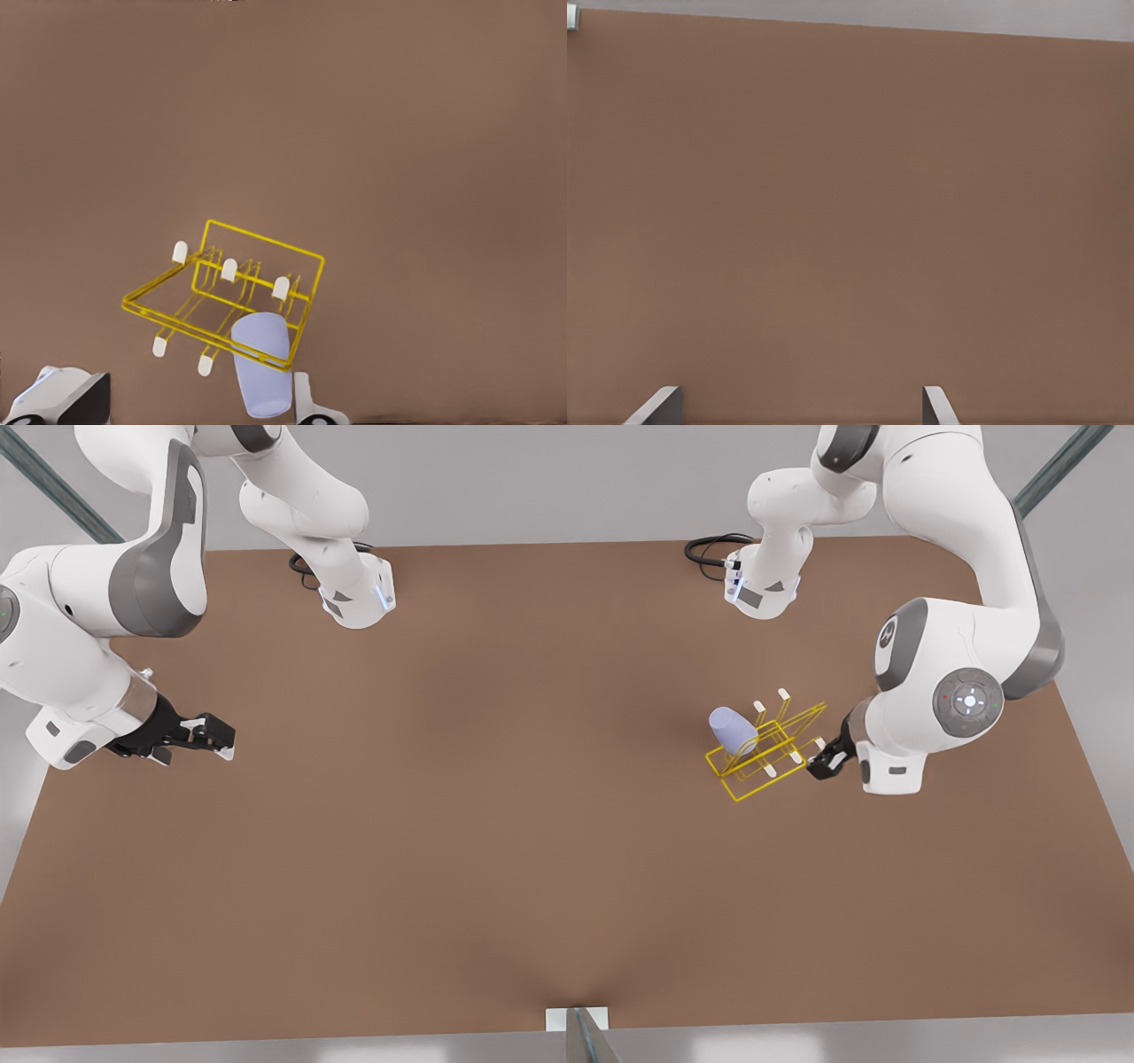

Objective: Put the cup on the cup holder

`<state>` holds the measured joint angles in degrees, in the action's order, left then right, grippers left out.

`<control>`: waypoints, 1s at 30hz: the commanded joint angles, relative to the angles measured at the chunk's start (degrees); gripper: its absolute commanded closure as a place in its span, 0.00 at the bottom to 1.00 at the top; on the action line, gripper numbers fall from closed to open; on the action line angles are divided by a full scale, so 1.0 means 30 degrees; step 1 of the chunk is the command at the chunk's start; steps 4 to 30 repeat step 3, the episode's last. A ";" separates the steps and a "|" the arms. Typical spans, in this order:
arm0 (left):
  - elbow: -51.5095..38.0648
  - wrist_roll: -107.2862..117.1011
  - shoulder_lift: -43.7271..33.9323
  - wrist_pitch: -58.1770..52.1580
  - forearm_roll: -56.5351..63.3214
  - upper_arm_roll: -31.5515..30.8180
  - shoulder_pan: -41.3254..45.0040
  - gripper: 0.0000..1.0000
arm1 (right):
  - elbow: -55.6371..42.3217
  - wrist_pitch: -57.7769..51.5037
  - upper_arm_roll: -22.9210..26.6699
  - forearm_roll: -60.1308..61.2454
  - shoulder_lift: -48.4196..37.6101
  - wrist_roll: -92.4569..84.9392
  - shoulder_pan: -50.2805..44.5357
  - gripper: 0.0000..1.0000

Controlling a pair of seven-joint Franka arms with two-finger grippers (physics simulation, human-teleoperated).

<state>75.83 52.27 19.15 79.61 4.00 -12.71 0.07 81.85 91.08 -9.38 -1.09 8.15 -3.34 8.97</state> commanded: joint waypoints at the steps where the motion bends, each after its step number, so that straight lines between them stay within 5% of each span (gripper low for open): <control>1: -0.0052 -1.5783 0.0002 0.0327 -0.0015 -0.0012 0.0004 0.00 | -0.0008 0.0078 -0.0009 0.0012 -0.0020 0.0000 -0.0003 0.00; 30: -0.0052 -1.5783 0.0002 0.0327 -0.0015 -0.0013 0.0004 0.00 | -0.0008 0.0078 -0.0009 0.0012 -0.0020 -0.0029 -0.0003 0.00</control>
